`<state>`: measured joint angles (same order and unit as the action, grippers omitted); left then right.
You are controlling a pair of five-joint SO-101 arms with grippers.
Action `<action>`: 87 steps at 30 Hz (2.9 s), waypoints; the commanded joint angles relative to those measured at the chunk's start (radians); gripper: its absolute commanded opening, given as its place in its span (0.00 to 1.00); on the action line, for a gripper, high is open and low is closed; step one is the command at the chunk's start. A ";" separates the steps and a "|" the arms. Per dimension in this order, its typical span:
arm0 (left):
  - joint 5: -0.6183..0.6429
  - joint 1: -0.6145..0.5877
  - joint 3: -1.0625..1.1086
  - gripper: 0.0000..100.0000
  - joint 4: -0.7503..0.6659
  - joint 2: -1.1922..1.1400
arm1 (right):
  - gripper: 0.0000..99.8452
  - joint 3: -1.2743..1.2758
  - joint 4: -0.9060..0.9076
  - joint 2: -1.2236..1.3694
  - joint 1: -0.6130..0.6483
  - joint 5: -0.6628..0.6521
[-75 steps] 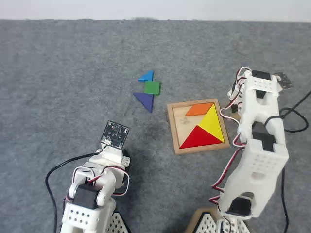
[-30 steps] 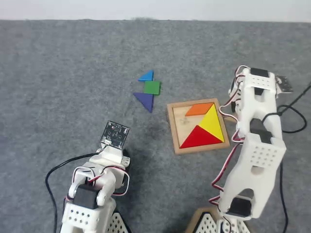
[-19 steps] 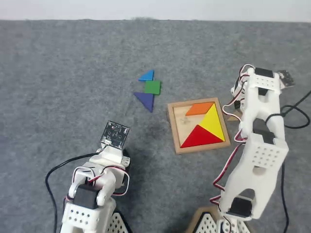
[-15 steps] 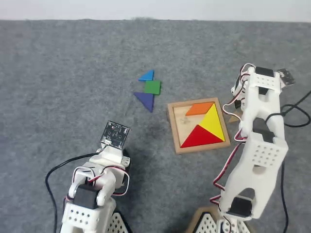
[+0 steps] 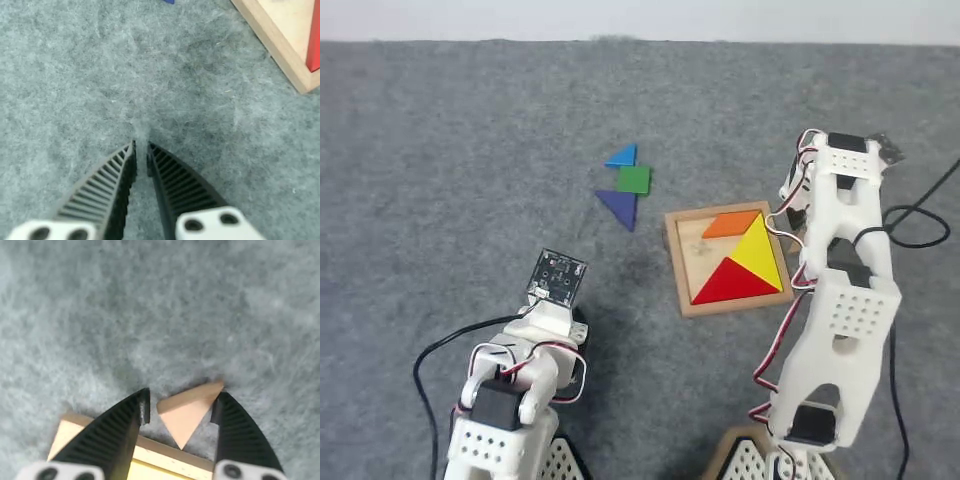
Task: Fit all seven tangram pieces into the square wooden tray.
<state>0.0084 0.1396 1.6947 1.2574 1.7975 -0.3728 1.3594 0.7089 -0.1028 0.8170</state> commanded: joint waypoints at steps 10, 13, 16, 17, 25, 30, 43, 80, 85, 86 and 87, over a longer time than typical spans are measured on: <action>0.009 -0.002 -0.010 0.04 0.005 0.020 | 0.03 -0.081 0.022 -0.041 0.030 -0.152; 0.009 -0.002 -0.010 0.04 0.005 0.020 | 0.03 -0.081 0.024 -0.042 0.030 -0.157; 0.011 -0.002 -0.010 0.04 0.005 0.020 | 0.03 -0.081 0.027 -0.061 0.031 -0.163; 0.011 -0.002 -0.010 0.04 0.005 0.020 | 0.03 -0.081 0.042 -0.077 0.031 -0.164; 0.011 -0.002 -0.010 0.04 0.005 0.020 | 0.03 -0.083 0.157 -0.302 0.147 -0.436; 0.011 -0.002 -0.010 0.04 0.005 0.020 | 0.03 -0.063 0.257 -0.340 0.285 -0.488; 0.011 -0.002 -0.010 0.04 0.005 0.020 | 0.03 0.018 0.208 -0.188 0.437 -0.210; 0.011 -0.002 -0.010 0.04 0.005 0.020 | 0.01 -0.012 0.140 -0.229 0.440 -0.825; 0.011 -0.002 -0.010 0.04 0.005 0.020 | 0.01 0.011 0.120 -0.444 0.447 -0.789; 0.011 -0.002 -0.010 0.04 0.005 0.020 | 0.01 0.035 0.105 -0.509 0.463 -0.789; 0.011 -0.002 -0.010 0.04 0.005 0.020 | 0.01 0.077 0.085 -0.579 0.475 -0.792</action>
<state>0.0100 0.1396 1.6947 1.2574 1.7975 -0.3391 1.4914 0.3667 0.3345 0.0453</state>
